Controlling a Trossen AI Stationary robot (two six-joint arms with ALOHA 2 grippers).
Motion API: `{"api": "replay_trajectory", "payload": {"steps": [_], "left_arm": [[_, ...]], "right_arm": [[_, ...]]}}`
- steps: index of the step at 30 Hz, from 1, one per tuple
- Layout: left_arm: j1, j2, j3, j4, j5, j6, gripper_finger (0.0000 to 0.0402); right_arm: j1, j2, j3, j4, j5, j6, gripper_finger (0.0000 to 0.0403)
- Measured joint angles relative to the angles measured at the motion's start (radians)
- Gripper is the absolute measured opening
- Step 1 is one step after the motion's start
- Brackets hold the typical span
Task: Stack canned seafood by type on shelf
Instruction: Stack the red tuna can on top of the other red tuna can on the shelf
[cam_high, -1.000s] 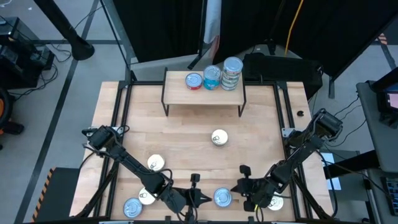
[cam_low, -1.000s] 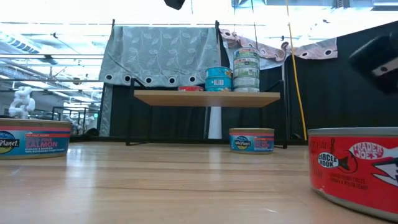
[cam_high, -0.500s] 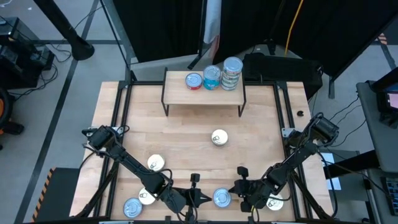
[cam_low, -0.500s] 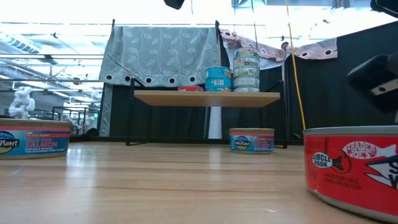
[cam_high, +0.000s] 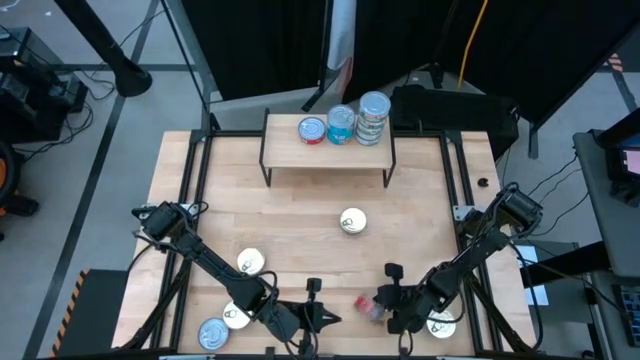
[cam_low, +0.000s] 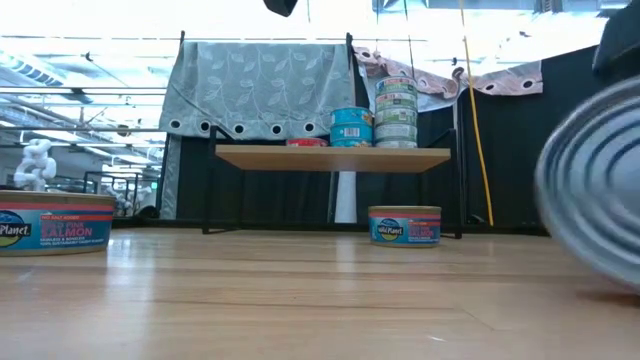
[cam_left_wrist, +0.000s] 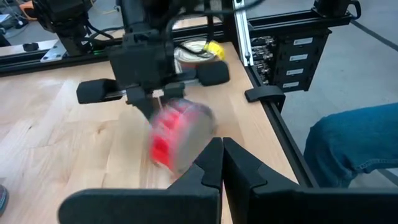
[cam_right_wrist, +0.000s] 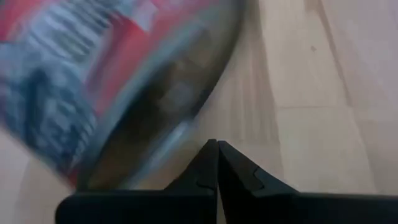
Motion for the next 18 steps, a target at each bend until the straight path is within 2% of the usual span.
{"api": "replay_trajectory", "payload": {"steps": [6, 12, 18], "left_arm": [[0.001, 0.0, 0.0, 0.022, 0.0, 0.009, 0.0007], [0.002, 0.0, 0.0, 0.08, -0.019, 0.098, 0.0007], [0.008, 0.0, 0.0, 0.08, -0.06, 0.064, 0.0027]], "right_arm": [[-0.005, -0.006, 0.004, -0.021, 0.017, 0.025, 0.0], [-0.008, -0.019, 0.006, -0.089, 0.071, 0.075, 0.0], [0.036, -0.14, 0.006, -0.196, 0.081, 0.146, 0.0]]}}
